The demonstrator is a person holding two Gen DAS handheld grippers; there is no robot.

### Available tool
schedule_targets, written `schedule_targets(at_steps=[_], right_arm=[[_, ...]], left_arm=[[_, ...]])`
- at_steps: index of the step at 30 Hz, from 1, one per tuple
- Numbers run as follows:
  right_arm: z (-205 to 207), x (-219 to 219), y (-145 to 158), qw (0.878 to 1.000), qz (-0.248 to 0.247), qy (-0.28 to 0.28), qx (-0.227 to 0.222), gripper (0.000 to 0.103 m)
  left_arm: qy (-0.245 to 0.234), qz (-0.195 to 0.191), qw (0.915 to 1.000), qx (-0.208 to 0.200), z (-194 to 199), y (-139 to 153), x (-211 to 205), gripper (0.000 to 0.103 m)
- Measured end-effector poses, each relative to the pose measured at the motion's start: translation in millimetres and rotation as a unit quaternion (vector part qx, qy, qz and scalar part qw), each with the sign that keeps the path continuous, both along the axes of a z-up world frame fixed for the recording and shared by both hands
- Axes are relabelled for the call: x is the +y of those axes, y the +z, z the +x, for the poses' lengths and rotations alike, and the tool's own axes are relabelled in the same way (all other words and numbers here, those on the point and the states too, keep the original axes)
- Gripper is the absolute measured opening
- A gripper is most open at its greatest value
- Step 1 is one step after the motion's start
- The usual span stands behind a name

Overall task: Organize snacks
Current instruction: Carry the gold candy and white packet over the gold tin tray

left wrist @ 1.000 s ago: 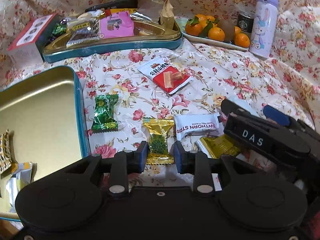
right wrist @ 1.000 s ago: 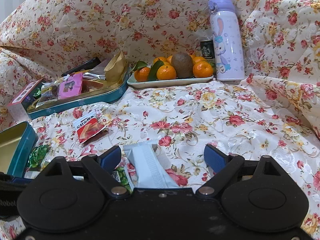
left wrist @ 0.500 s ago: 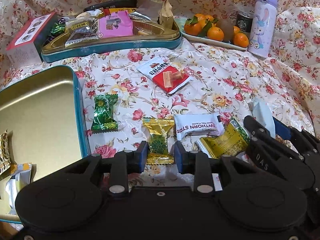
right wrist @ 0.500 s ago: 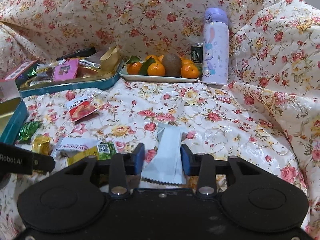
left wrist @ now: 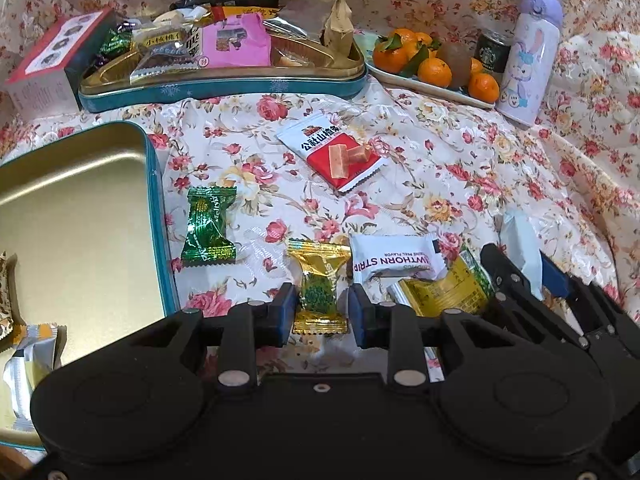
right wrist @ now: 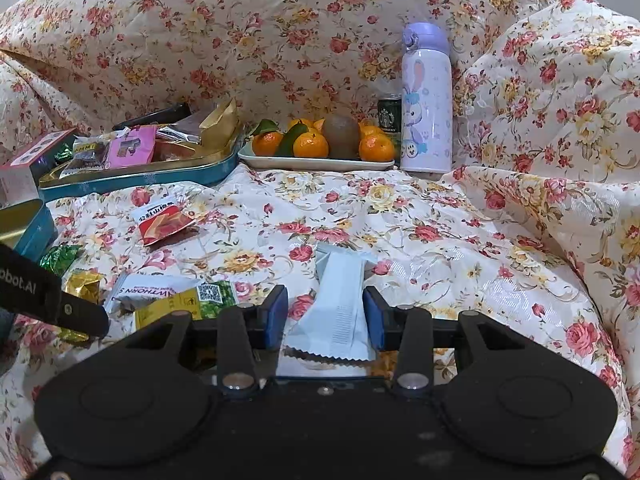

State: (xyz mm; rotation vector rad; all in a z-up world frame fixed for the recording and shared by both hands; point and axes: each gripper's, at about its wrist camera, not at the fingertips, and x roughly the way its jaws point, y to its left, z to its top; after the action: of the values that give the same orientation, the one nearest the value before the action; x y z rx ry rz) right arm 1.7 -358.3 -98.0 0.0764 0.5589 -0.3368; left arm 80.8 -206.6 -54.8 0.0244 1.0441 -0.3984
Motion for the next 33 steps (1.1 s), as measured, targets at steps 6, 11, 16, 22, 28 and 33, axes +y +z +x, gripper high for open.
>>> schedule_targets(at_steps=[6, 11, 16, 22, 28, 33], right_arm=[[-0.3, -0.4, -0.5, 1.0, 0.001, 0.001, -0.001, 0.042], [-1.3, 0.2, 3.1, 1.0, 0.009, 0.0, -0.001, 0.03], [-9.9, -4.2, 11.8, 0.999, 0.039, -0.022, -0.011, 0.029], [-30.6, -2.2, 35.4, 0.998, 0.045, -0.034, -0.04, 0.029], [-47.9, 20.8, 58.7, 0.997, 0.055, -0.004, -0.057, 0.029], [-57.7, 51.3, 69.9, 0.995, 0.076, 0.039, -0.058, 0.029]], left_arm=[[0.009, -0.001, 1.0, 0.005, 4.8, 3.1, 2.5, 0.026], [0.004, 0.004, 1.0, -0.007, -1.9, 11.7, 5.7, 0.026], [-0.005, 0.003, 0.9998, -0.017, -11.2, 23.4, 11.4, 0.026], [-0.012, -0.007, 0.9996, -0.023, -22.8, 39.0, 24.1, 0.026], [-0.007, -0.015, 0.9995, -0.027, -36.9, 52.8, 47.8, 0.026], [0.005, -0.015, 0.9993, -0.034, -46.9, 63.1, 76.5, 0.026]])
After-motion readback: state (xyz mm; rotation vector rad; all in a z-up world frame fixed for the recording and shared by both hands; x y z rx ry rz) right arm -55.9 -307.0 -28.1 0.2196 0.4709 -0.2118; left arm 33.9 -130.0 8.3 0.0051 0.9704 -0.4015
